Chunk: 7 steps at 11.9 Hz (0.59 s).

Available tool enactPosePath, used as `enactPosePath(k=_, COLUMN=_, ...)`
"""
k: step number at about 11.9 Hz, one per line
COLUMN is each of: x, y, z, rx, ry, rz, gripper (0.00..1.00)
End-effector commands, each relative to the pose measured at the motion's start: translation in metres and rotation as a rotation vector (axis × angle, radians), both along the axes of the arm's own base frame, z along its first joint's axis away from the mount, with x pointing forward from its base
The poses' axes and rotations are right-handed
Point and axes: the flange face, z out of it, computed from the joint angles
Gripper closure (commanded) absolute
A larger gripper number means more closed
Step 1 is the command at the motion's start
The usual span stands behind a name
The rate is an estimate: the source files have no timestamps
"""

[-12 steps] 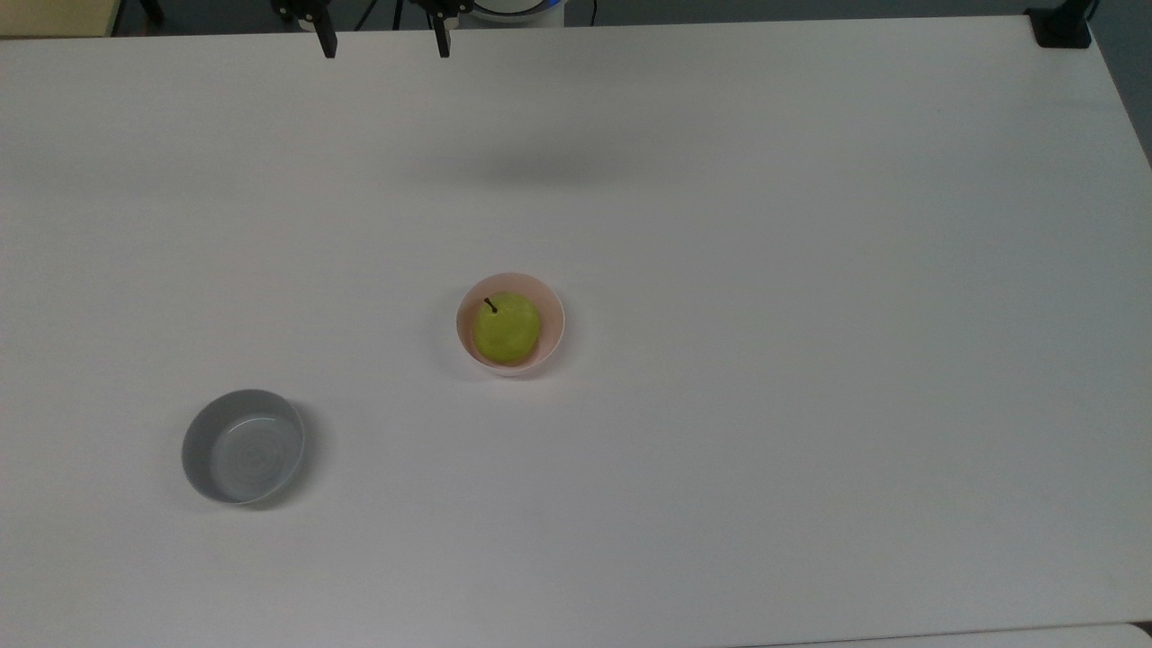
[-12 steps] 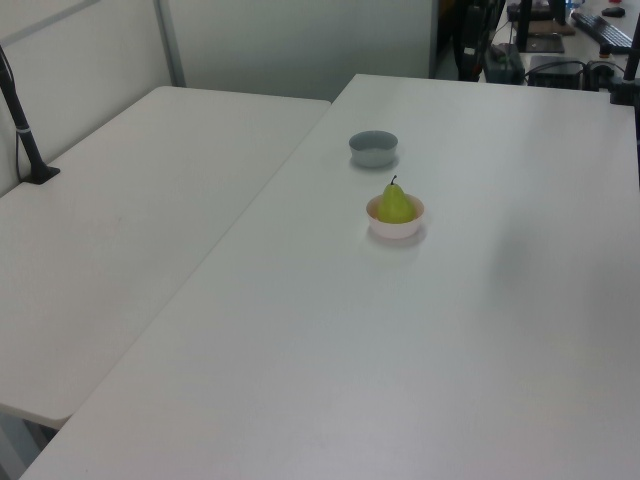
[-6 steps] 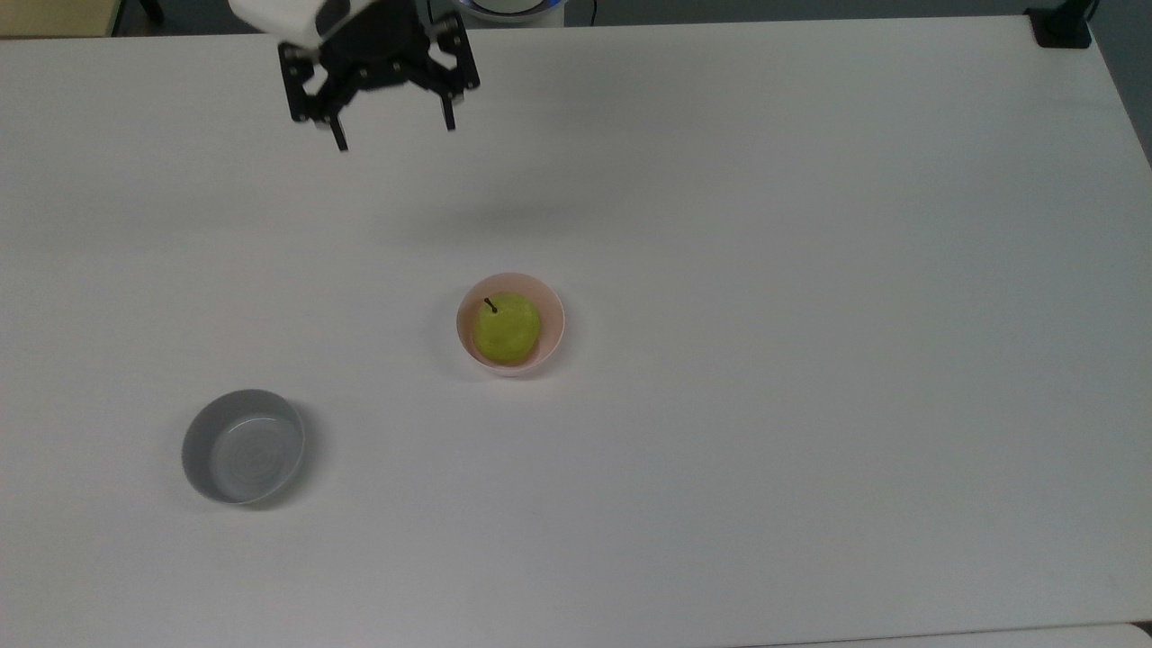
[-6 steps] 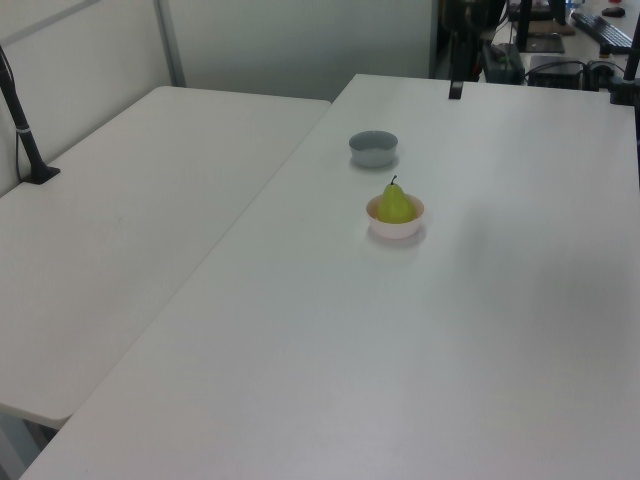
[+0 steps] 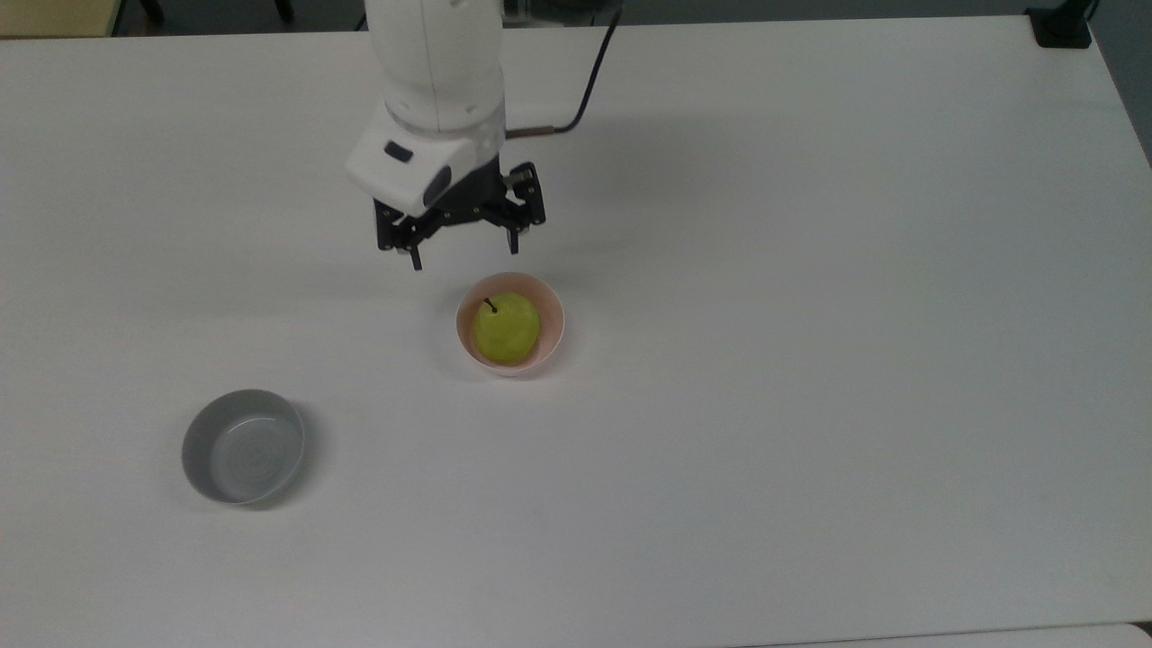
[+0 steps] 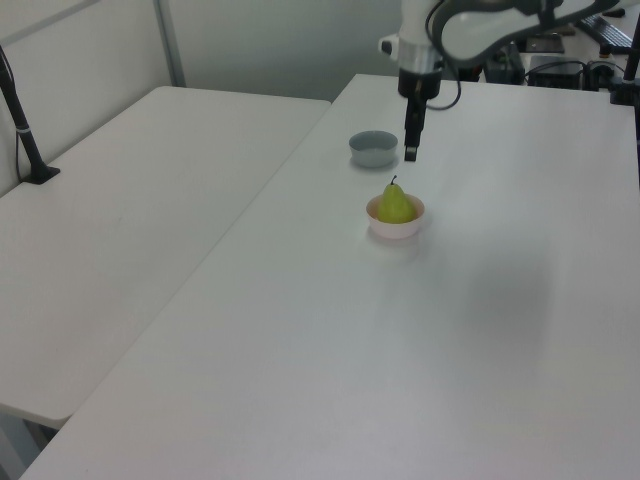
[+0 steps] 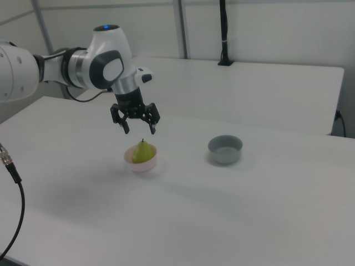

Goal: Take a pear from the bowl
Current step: 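Move the open gripper over the green pear in the pink bowl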

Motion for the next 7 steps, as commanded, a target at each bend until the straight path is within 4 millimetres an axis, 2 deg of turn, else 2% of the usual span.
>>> enactPosePath(k=1, x=0.009, y=0.005, z=-0.032, rx=-0.017, ry=-0.021, rz=-0.015, gripper=0.0)
enactPosePath(k=5, x=0.015, y=0.01, z=-0.059, rx=-0.013, ry=-0.008, rz=-0.013, gripper=0.0)
enactPosePath(k=7, x=0.016, y=0.011, z=-0.067, rx=-0.007, ry=-0.017, rz=-0.014, gripper=0.0)
